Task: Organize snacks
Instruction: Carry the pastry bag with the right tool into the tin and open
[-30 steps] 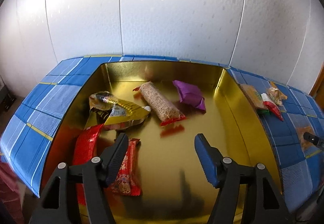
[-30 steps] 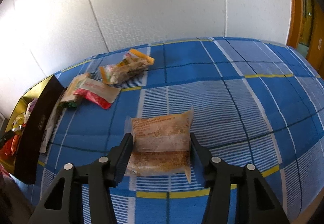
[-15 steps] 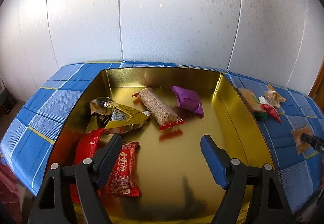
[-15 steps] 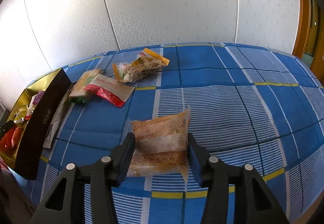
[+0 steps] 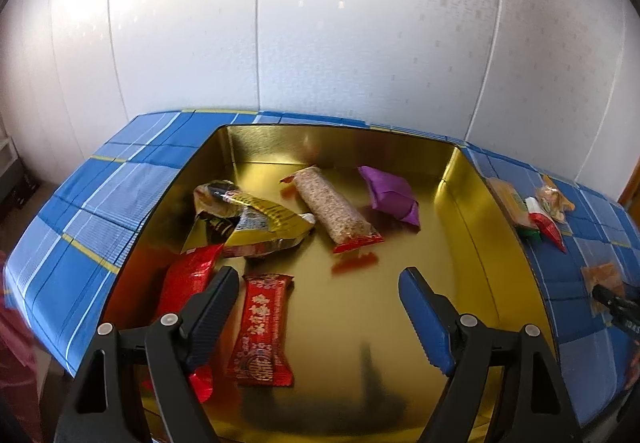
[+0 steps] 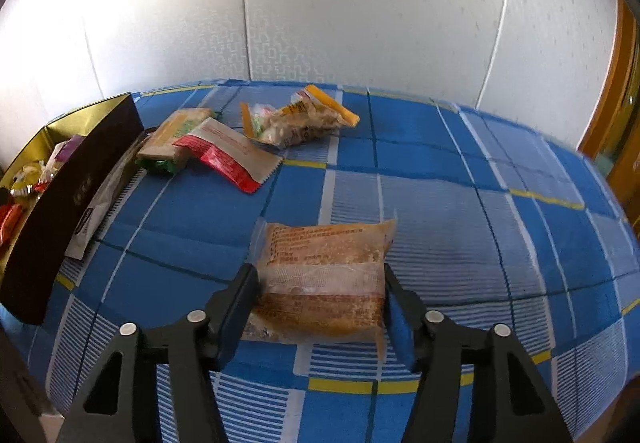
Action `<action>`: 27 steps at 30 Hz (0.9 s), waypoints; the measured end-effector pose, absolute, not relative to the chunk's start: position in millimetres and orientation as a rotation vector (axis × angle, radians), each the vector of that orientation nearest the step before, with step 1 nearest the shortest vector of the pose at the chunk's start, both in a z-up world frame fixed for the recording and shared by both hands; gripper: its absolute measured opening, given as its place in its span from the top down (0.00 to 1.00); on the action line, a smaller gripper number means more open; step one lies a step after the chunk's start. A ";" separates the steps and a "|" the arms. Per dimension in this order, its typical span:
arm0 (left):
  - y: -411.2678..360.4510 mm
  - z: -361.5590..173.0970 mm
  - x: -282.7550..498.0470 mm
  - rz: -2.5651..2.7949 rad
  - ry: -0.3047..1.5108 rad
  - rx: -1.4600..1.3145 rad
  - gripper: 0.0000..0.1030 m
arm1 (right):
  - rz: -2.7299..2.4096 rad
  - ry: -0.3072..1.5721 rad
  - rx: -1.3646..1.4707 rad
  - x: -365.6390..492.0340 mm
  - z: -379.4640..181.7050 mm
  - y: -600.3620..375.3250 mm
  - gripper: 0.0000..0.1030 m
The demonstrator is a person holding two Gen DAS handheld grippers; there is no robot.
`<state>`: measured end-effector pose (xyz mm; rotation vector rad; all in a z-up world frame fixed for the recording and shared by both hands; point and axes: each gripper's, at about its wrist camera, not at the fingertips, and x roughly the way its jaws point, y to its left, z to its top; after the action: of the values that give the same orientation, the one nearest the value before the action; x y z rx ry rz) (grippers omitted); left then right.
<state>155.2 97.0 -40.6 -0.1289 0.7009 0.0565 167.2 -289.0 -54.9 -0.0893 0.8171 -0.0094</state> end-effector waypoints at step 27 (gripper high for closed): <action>107.9 -42.7 154.4 0.046 0.717 -0.184 0.20 | 0.382 0.724 -0.330 198.1 18.0 -110.3 0.82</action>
<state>154.4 107.9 -42.7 -0.1843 0.7170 0.0458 198.1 -110.3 18.0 -0.3296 0.7240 0.3820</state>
